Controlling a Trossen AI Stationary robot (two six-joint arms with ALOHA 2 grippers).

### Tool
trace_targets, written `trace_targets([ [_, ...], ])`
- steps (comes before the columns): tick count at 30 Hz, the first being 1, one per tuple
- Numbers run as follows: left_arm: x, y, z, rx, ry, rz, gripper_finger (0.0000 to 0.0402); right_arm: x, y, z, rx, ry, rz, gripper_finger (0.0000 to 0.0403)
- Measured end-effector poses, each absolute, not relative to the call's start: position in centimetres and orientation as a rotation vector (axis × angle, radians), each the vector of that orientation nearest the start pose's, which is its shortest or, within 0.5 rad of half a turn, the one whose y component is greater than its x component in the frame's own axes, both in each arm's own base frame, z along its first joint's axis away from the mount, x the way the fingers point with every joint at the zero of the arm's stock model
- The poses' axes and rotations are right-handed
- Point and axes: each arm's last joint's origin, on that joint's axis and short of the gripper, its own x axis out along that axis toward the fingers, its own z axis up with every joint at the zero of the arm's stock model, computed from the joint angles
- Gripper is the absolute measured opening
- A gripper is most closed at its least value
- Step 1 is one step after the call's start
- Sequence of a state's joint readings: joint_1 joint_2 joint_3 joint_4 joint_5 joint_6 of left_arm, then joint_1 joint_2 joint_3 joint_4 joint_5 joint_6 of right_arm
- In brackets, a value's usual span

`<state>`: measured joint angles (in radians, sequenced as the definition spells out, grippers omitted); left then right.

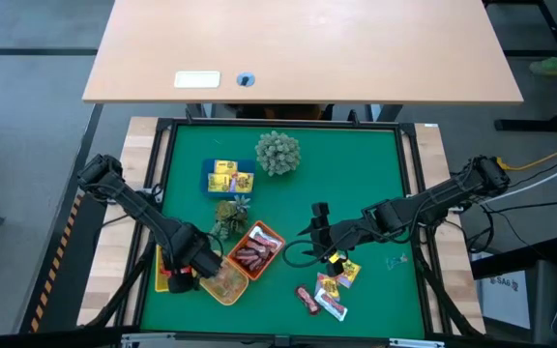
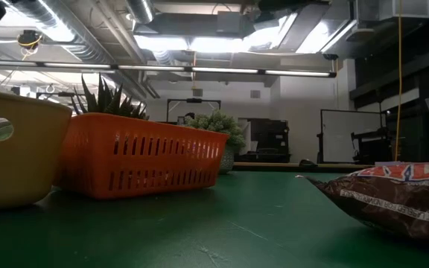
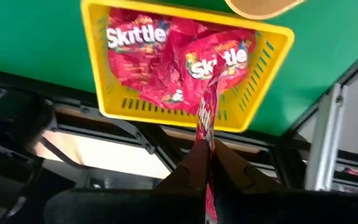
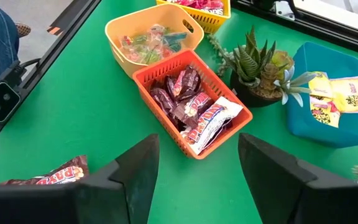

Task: Sort candy
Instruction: Put the red candy into the yellow bin

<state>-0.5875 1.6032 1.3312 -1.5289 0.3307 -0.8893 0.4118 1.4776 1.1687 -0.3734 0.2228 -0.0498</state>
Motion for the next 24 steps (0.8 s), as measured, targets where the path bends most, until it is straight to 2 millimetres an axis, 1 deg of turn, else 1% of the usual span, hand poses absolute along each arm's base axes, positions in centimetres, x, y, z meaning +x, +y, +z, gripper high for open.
trace_targets([
  [3, 20.94, -15.16, 26.63, -0.318, 1.904, 0.268, 0.0006, 29.72, 12.29, 28.85, -0.260, 0.645, 0.200, 0.0221],
  [6, 20.69, -14.91, 26.64, -0.276, 1.828, 0.443, 0.0025, 29.72, 12.29, 28.86, -0.260, 0.645, 0.200, 0.0221],
  [9, 20.72, -14.78, 26.58, -0.274, 1.780, 0.517, 0.0042, 29.72, 12.29, 28.85, -0.260, 0.645, 0.200, 0.0221],
  [15, 20.49, -15.11, 26.61, -0.347, 1.863, 0.475, 0.0052, 29.72, 12.29, 28.85, -0.260, 0.645, 0.200, 0.0221],
  [24, 20.51, -15.10, 26.60, -0.348, 1.864, 0.473, 0.0053, 29.69, 12.27, 28.82, -0.262, 0.650, 0.200, 0.0221],
])
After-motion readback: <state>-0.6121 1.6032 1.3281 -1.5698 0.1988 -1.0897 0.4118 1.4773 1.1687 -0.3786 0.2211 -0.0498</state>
